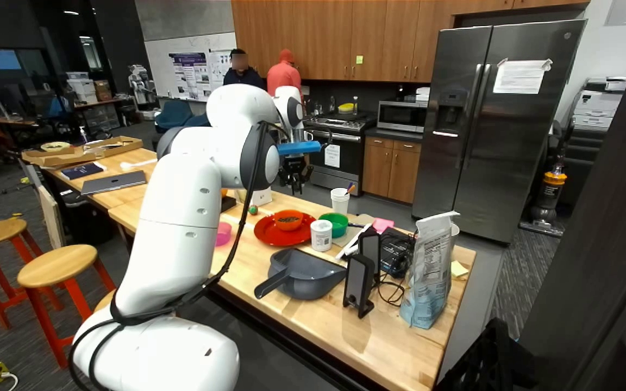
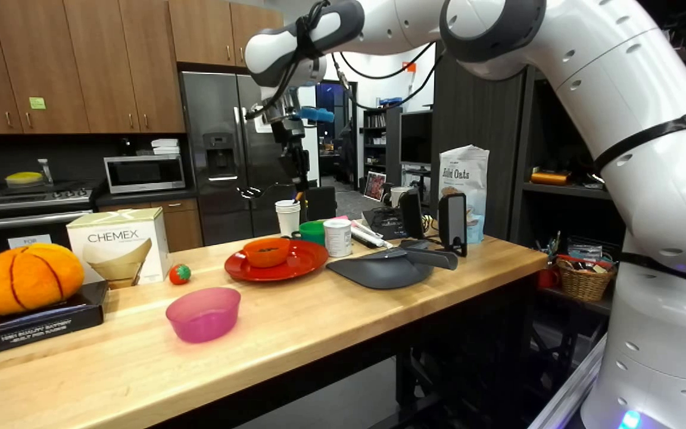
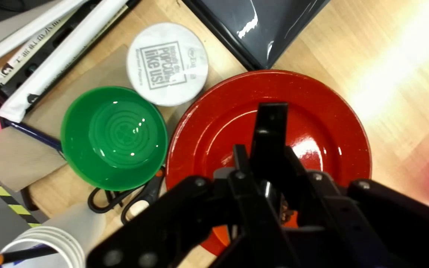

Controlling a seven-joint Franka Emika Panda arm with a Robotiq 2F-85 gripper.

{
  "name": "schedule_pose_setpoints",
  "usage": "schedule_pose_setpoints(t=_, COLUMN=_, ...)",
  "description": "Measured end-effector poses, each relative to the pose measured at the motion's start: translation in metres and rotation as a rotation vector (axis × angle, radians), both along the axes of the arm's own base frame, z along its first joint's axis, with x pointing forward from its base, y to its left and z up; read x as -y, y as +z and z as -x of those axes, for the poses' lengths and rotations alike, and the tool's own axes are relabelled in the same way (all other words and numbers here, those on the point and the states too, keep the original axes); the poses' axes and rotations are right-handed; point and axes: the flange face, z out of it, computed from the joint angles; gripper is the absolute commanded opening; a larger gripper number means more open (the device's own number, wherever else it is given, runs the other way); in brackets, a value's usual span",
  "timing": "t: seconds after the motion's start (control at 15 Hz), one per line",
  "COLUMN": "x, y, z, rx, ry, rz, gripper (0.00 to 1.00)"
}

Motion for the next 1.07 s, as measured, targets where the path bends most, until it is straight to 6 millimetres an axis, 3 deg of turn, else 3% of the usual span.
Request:
schedule_pose_setpoints(t=0.53, x=0.051, y=0.043, z=-0.005, rx=0.116, ry=-0.172, rz=0.024, gripper=0.06)
schedule_pose_setpoints(t=0.8, x=0.069, y=0.061, z=0.005, rx=0.152, ry=-0.253, rz=0.036, gripper=0.06)
schedule_pose_setpoints(t=1.07, x=0.078, y=0.062, z=0.022, rx=0.157, ry=-0.321, rz=0.049, gripper=0.06)
